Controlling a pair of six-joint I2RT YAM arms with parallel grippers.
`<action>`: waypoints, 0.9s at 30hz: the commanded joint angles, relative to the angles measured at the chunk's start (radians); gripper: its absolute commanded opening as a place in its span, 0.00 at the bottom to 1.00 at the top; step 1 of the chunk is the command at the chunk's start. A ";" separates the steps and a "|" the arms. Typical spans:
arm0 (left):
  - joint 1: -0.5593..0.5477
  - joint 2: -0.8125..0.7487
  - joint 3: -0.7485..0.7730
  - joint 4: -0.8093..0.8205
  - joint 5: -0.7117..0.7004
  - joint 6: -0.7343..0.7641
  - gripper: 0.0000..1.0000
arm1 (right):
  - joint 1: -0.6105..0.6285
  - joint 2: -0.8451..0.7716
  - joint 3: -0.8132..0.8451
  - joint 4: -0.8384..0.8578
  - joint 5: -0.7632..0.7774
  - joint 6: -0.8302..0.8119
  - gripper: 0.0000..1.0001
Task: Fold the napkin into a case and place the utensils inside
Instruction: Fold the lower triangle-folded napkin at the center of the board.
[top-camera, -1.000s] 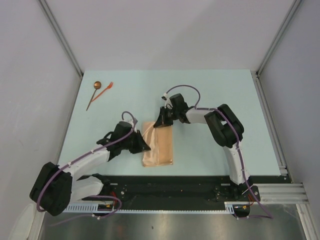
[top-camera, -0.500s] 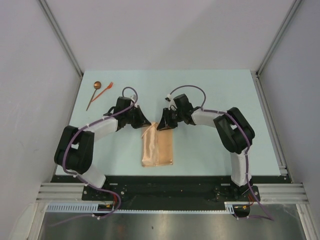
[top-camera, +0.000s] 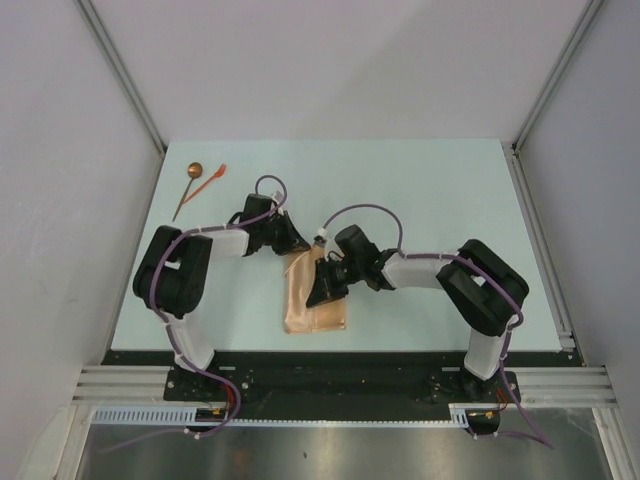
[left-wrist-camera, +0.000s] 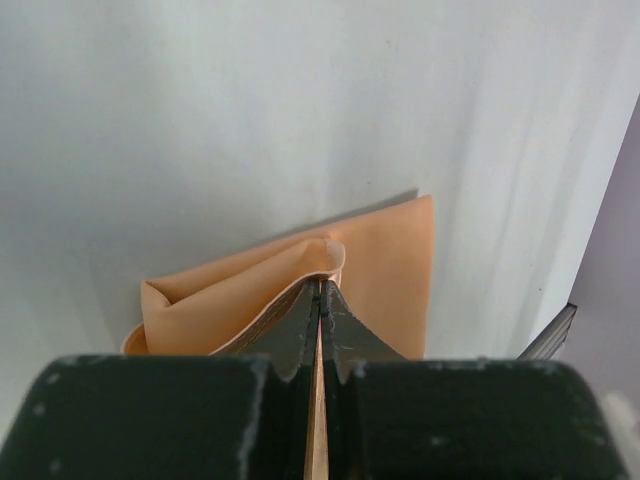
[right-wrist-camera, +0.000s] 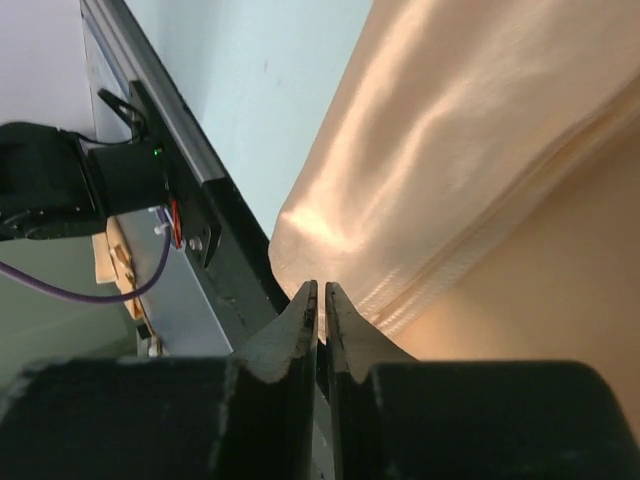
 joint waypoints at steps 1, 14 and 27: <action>-0.009 0.025 0.025 0.060 0.010 -0.016 0.03 | 0.059 0.023 -0.024 0.153 -0.019 0.069 0.10; -0.024 -0.097 0.091 -0.112 -0.089 0.063 0.26 | 0.096 0.049 -0.029 0.122 0.013 0.043 0.08; -0.095 -0.692 -0.318 -0.239 -0.093 0.060 0.10 | -0.047 -0.042 -0.011 0.096 -0.019 0.037 0.25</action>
